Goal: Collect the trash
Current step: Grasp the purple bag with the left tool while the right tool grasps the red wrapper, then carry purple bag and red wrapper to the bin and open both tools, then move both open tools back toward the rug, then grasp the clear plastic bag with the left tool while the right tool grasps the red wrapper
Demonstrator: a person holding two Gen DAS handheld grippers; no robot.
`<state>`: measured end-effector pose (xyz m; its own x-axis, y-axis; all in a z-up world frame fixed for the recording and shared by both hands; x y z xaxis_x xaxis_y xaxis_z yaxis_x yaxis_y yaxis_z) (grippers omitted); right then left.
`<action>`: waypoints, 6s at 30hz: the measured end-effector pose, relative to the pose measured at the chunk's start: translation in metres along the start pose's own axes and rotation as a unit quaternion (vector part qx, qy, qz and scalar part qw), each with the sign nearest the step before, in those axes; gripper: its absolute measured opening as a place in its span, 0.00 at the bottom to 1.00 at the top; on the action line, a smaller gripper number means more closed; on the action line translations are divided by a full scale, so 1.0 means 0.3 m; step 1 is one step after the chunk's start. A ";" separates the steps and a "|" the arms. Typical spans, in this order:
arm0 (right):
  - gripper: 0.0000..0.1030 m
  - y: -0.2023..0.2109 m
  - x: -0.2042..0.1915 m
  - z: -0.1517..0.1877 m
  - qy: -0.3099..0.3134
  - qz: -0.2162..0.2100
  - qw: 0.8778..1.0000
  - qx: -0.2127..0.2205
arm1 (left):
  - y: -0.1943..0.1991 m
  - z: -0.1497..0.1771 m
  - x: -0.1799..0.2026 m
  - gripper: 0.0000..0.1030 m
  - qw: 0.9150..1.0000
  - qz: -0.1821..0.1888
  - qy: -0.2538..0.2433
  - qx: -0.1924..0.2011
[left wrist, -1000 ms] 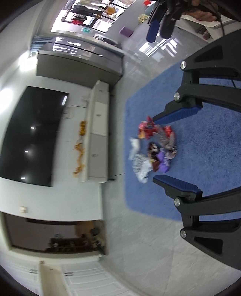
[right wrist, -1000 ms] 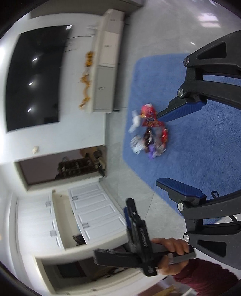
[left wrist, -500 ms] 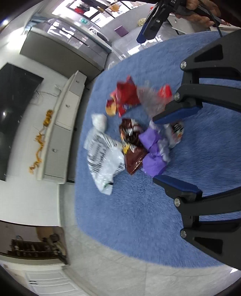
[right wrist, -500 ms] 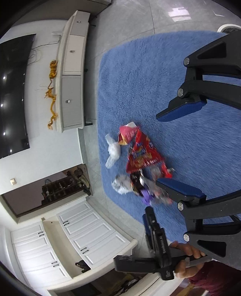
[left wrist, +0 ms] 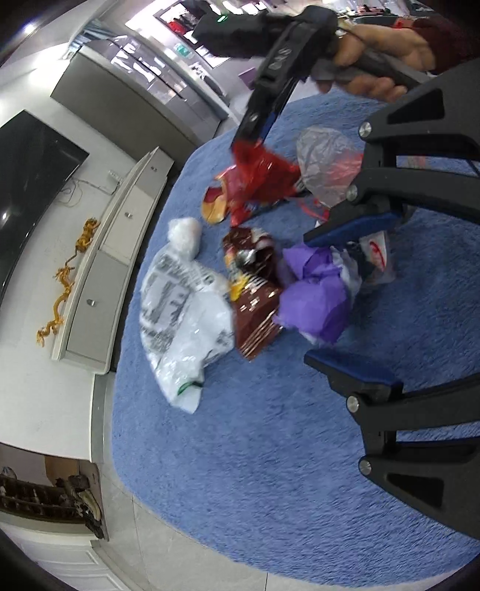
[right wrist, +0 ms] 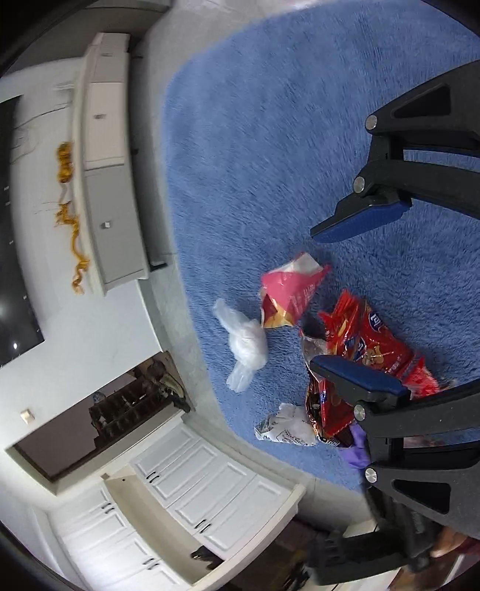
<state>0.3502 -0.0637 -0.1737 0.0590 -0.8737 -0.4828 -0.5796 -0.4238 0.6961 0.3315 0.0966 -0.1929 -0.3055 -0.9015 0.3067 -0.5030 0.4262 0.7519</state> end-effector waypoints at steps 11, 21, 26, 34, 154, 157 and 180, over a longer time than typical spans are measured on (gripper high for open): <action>0.51 0.009 -0.064 0.090 -0.037 -0.088 0.995 -0.027 | 0.037 0.041 0.069 0.31 0.999 0.022 -0.021 0.015; 0.13 0.061 -0.137 0.129 -0.004 -0.108 0.994 -0.022 | 0.180 0.032 0.108 0.29 0.997 0.043 -0.023 0.063; 0.11 0.173 -0.153 0.130 0.009 -0.112 0.994 0.013 | 0.272 0.018 0.151 0.29 0.995 0.043 -0.033 0.085; 0.11 0.479 -0.155 0.173 0.029 -0.105 0.991 0.077 | 0.424 0.012 0.285 0.29 0.991 0.049 -0.057 0.114; 0.51 0.487 -0.066 0.344 0.079 0.000 0.996 0.030 | 0.362 0.213 0.139 0.59 0.990 -0.088 -0.089 0.066; 0.51 0.405 -0.092 0.334 0.092 -0.007 0.996 0.014 | 0.288 0.211 0.150 0.59 0.992 -0.070 -0.092 0.049; 0.45 0.066 -0.162 0.331 0.128 -0.086 0.985 -0.080 | 0.126 0.216 0.152 0.17 0.998 -0.016 -0.063 0.000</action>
<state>0.2551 -0.0059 -0.1893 0.3598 -0.8083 -0.4661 -0.4083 -0.5856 0.7002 0.2460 0.0765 -0.1883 -0.3880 -0.8984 0.2060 -0.5152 0.3967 0.7598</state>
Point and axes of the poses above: each gripper's, at about its wrist camera, not at the fingertips, and y roughly against the way its jaws point, x to its right, z to its underside, the point moved 10 cm from there along -y, roughly the way its jaws point, and after that the axes turned 7 degrees about -y, right-handed, at the moved point
